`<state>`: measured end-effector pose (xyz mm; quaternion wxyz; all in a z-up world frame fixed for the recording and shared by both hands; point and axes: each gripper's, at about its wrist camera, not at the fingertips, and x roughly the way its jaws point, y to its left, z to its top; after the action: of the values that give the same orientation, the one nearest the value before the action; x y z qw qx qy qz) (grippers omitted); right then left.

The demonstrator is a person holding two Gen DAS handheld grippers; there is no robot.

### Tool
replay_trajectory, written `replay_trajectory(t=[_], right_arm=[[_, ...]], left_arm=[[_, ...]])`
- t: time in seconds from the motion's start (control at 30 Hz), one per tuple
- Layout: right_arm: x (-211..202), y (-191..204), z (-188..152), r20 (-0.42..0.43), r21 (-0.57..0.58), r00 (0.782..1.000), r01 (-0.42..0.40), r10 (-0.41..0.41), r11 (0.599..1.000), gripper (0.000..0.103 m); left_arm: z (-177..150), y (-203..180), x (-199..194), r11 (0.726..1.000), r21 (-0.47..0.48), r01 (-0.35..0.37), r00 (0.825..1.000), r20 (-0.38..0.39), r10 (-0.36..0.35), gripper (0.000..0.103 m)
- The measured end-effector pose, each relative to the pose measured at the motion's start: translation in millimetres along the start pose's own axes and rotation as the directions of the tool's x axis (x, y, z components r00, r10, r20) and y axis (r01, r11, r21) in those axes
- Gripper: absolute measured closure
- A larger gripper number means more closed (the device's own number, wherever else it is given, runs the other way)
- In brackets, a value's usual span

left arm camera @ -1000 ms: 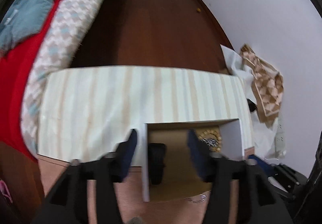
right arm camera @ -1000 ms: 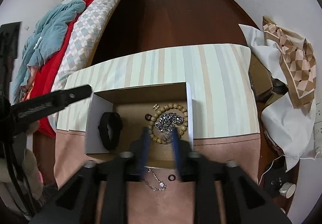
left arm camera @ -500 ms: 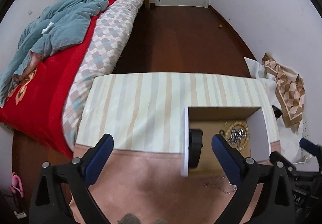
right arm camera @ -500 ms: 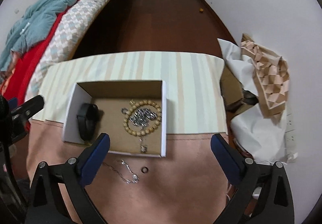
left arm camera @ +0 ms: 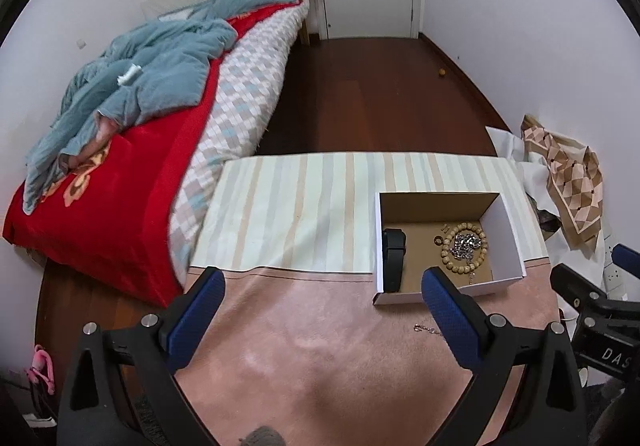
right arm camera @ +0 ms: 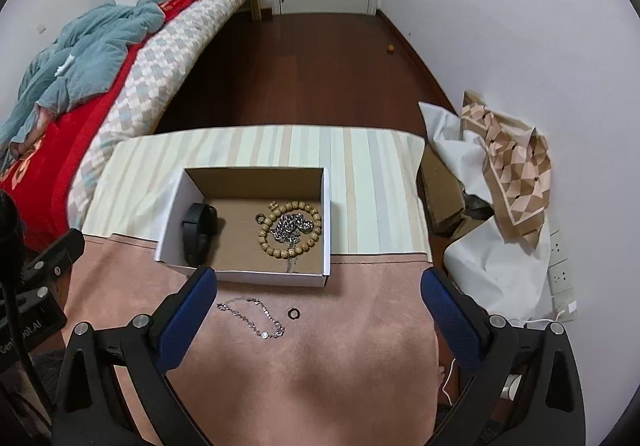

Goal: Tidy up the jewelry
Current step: 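Withdraw both open grippers from the box back over the table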

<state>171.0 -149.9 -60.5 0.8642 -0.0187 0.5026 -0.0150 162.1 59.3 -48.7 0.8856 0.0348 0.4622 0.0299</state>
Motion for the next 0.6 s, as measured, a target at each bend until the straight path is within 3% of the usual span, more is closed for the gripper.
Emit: replay_trajectory(t=[0.37,0.6], right_arm=[[-55,2,-16,0.08,-0.004,0.997,-0.013,0.013,1.0,0.0],[-21,-11,-43,0.044,0.069,0.997,-0.069,0.066,0.995,0.001]], left_arm=[[-14,9,-44,1.0,-0.021,0.007,0.999,0.05,-0.005,0.003],[-37,7,-16,0.998,-0.035,-0.059,0.998,-0.013,0.059,0.003]])
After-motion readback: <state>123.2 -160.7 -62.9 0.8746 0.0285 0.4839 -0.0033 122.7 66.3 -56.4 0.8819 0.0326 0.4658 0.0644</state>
